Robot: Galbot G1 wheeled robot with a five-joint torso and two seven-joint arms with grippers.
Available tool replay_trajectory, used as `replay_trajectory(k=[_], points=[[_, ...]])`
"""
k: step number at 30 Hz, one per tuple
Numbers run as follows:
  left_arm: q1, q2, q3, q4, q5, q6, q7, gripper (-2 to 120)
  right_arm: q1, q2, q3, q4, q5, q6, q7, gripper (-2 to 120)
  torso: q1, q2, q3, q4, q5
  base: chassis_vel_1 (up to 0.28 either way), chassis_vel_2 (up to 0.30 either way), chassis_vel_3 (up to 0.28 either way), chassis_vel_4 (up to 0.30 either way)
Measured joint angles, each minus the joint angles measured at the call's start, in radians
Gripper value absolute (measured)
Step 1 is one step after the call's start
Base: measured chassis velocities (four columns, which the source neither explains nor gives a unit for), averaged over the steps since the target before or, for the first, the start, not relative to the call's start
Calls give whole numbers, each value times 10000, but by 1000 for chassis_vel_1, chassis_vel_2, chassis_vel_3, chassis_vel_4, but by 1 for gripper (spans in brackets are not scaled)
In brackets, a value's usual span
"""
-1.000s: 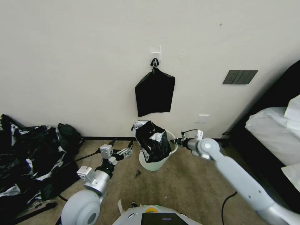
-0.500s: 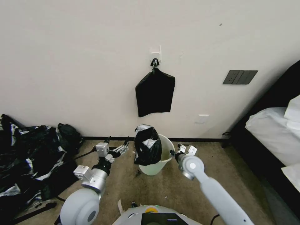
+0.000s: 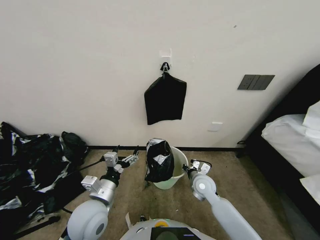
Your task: Place a trash bag onto the trash bin.
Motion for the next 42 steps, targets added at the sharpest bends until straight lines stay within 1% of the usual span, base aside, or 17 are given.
replay_trajectory(k=[3,8,11,12,15,17,20,21,24,26,28,32,35,37,39,40,42], points=[[17,-30,20,2,51,-1,0,100,-2,35,-29,-15,-78,-30,-52,4,0,0,0,1,0,0,0,0,0],[45,-67,3,-2,78,0,-1,100,6,34,-96,-55,-272,-58,-123,22,0,0,0,2,1,0,0,0,0],[23,0,-11,-46,73,5,-14,100,-16,-18,-104,5,-398,-84,-168,37,0,0,0,1,2,0,0,0,0],[23,0,-11,-46,73,5,-14,100,-16,-18,-104,5,-398,-84,-168,37,0,0,0,1,2,0,0,0,0],[-33,17,-9,-13,61,52,-24,100,-23,-24,-100,124,-418,-91,-165,51,0,0,0,1,0,0,0,0,0],[-40,18,-8,-5,58,58,-28,100,-25,-25,-100,142,-419,-91,-164,52,0,0,1,1,0,0,0,0,0],[-95,59,13,84,33,118,-78,100,-62,-29,-97,297,-425,-99,-154,71,0,0,0,0,0,0,0,0,0],[-95,59,13,84,33,118,-78,100,-62,-29,-97,297,-425,-99,-154,71,0,0,0,0,0,0,0,0,0],[-201,200,163,236,-159,342,-392,100,-143,0,-22,743,-496,-94,-142,84,0,0,1,1,1,0,0,0,0],[-242,227,197,280,-212,381,-448,100,-155,-3,15,896,-557,-95,-142,88,0,-1,0,1,1,0,0,0,0],[-383,279,222,419,-285,457,-571,100,-115,-194,108,1623,-789,-161,-161,97,0,0,0,-3,0,0,0,0,0],[-416,265,165,483,-330,514,-624,100,126,-537,170,2283,-770,-475,-284,100,0,0,1,-1,1,0,0,0,0],[-239,179,17,557,-338,533,-634,100,901,-1519,103,3216,96,-1580,-890,100,0,0,0,2,1,0,0,0,0],[-199,165,-6,564,-327,532,-633,100,1168,-1843,-11,3373,399,-1915,-1116,100,0,0,1,2,-1,0,0,0,0],[-158,140,-42,568,-314,531,-629,100,1867,-2412,-450,3484,1103,-2486,-1303,100,0,0,1,1,0,0,0,0,0],[-158,140,-42,568,-314,531,-629,100,1867,-2412,-450,3484,1103,-2486,-1303,100,0,0,1,1,0,0,0,0,0],[-159,132,-68,567,-303,524,-620,100,3022,-2771,-1488,3353,2103,-2686,-621,100,0,0,0,1,0,0,0,0,0]])
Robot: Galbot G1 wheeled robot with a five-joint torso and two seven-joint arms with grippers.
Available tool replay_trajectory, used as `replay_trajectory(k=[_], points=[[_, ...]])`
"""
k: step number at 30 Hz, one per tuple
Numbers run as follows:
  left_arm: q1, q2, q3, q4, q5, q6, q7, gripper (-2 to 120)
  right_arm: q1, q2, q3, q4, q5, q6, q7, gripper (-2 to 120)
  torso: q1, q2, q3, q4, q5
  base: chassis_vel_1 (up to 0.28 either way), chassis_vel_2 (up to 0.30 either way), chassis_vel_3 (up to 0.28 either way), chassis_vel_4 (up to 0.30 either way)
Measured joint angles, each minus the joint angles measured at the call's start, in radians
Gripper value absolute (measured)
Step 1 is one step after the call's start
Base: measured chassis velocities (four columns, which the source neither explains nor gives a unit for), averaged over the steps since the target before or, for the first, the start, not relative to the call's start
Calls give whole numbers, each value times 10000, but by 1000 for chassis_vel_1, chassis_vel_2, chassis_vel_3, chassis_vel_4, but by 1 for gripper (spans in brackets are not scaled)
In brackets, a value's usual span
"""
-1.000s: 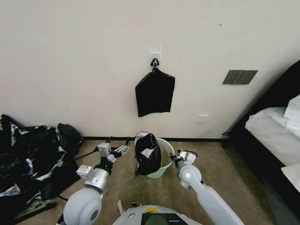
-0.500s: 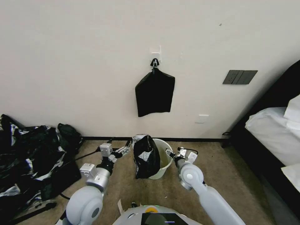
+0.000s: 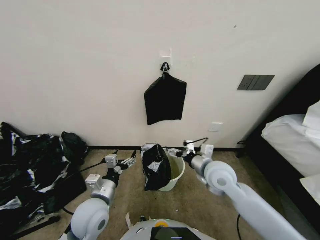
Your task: Place a trash bag onto the trash bin.
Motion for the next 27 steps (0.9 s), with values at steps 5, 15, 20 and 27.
replay_trajectory(k=[5,15,20,27], points=[[-2,4,-26,-11,18,-12,14,100,1267,59,-1415,-286,1257,-182,1217,99,0,0,0,1,0,0,0,0,0],[-37,-20,67,1,47,-39,73,100,2443,519,-2905,-950,2501,-11,3348,78,1,0,0,-1,0,0,0,0,0],[-95,-41,155,34,68,-64,88,100,2624,588,-3090,-1086,2881,103,3818,55,0,0,0,-1,0,0,0,0,0],[-199,-50,186,143,69,-109,104,100,2629,480,-3186,-1097,2887,152,3843,30,0,0,0,-1,0,0,0,0,0]])
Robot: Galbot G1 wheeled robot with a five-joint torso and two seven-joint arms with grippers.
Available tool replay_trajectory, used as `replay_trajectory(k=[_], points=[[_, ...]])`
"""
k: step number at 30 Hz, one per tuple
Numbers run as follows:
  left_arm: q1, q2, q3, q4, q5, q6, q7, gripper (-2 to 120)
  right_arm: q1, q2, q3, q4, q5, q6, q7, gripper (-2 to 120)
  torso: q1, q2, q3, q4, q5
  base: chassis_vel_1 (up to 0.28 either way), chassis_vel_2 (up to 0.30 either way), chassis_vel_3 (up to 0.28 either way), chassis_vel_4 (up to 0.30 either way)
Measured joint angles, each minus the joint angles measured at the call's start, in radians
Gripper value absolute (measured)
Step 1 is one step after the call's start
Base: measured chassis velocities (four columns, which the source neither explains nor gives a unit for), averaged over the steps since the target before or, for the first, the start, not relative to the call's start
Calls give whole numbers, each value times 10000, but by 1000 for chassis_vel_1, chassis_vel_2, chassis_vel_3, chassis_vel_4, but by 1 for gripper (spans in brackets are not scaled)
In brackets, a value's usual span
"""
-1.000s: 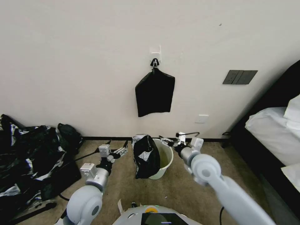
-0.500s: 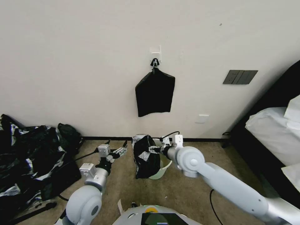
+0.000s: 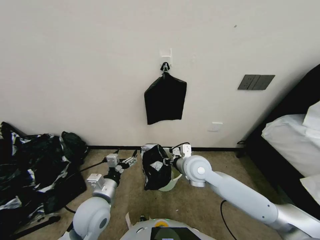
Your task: Place a trash bag onto the trash bin.
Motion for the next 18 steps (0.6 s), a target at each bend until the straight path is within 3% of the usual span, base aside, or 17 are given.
replay_trajectory(k=[1,8,15,18], points=[[0,0,0,0,0,0,0,100,0,0,0,0,0,0,0,30,0,0,0,0,0,0,0,0,0],[-163,-26,361,370,273,-143,133,100,-314,-329,624,326,-7,74,-118,0,0,0,0,1,0,0,0,0,0],[-518,151,938,778,299,-56,193,100,-885,-608,1217,662,-9,63,-312,0,0,0,0,0,1,0,0,0,0],[-1011,311,1494,1060,-285,810,-90,100,-1238,-642,1419,807,-104,115,-398,0,0,0,-1,-1,1,0,0,0,0]])
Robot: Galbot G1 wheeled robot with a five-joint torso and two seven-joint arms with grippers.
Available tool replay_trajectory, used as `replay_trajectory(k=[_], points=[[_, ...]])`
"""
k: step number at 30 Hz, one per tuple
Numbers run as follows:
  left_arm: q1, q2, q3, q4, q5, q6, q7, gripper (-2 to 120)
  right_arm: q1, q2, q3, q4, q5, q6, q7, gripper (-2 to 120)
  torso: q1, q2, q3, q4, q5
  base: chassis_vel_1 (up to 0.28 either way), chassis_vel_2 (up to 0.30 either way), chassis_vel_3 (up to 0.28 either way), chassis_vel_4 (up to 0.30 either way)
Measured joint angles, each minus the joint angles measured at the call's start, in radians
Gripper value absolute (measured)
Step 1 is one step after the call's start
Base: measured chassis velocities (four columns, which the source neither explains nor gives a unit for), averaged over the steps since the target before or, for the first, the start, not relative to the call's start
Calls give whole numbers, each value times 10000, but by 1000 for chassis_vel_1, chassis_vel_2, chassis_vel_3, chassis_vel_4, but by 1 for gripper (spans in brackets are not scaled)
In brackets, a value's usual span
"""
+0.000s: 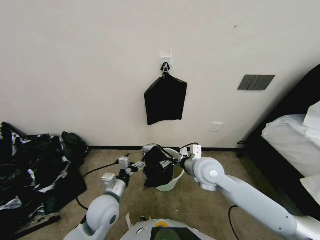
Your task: Place a trash bag onto the trash bin.
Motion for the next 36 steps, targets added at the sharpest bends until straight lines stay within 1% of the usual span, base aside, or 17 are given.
replay_trajectory(k=[1,2,4,5,6,8,14,19,21,23,24,27,28,30,31,34,36], points=[[-174,33,147,70,-268,275,-170,100,-64,19,21,1,-62,19,-8,0,0,0,0,2,0,0,0,0,0],[-174,33,147,70,-268,275,-170,100,-64,19,21,1,-62,19,-8,0,0,0,0,2,0,0,0,0,0],[-607,57,372,241,-854,754,-768,100,-147,41,48,2,-152,41,-29,0,0,0,0,2,0,0,0,0,0],[-607,57,372,241,-854,754,-768,100,-147,41,48,2,-152,41,-29,0,0,0,0,2,0,0,0,0,0],[-914,47,441,346,-1343,1107,-1266,100,-182,63,64,-3,-186,47,-40,0,0,0,0,1,-2,0,0,0,0],[-1287,21,449,539,-1951,1453,-1757,100,-209,105,70,-28,-219,51,-46,0,0,0,0,1,0,0,0,0,0],[-1768,56,520,1084,-2603,1726,-1923,100,-188,191,49,-165,-238,53,-50,0,0,0,1,3,-1,0,0,0,0],[-2437,-2,893,1614,-2994,2035,-1948,100,-140,256,24,-291,-256,57,-63,0,0,0,0,3,-1,0,0,0,0],[-2700,-32,1086,1730,-3182,2136,-2095,100,-139,261,18,-318,-259,58,-66,0,0,0,0,1,-1,0,0,0,0],[-3164,-81,1491,1864,-3737,2428,-2755,100,-153,282,17,-380,-282,66,-68,0,0,0,1,0,-1,0,0,0,0],[-3164,-81,1491,1864,-3737,2428,-2755,100,-153,282,17,-380,-282,66,-68,0,0,0,1,0,-1,0,0,0,0],[-3695,-94,1925,1988,-4431,2862,-3752,100,-270,330,48,-461,-529,146,-157,0,0,0,1,3,0,0,0,0,0],[-3695,-94,1925,1988,-4431,2862,-3752,100,-270,330,48,-461,-529,146,-157,0,0,0,1,3,0,0,0,0,0],[-4077,-139,2164,2190,-4977,3110,-4616,100,-432,351,104,-511,-768,184,-322,0,0,0,1,2,0,0,0,0,0],[-4077,-139,2164,2190,-4977,3110,-4616,100,-432,351,104,-511,-768,184,-322,0,0,0,1,2,0,0,0,0,0],[-4539,-191,2409,2494,-5452,3296,-5163,100,-598,384,174,-527,-892,233,-383,0,0,0,1,2,-1,0,0,0,0],[-4687,-209,2471,2559,-5689,3367,-5317,100,-639,388,185,-524,-918,256,-389,0,0,0,1,3,0,0,0,0,0]])
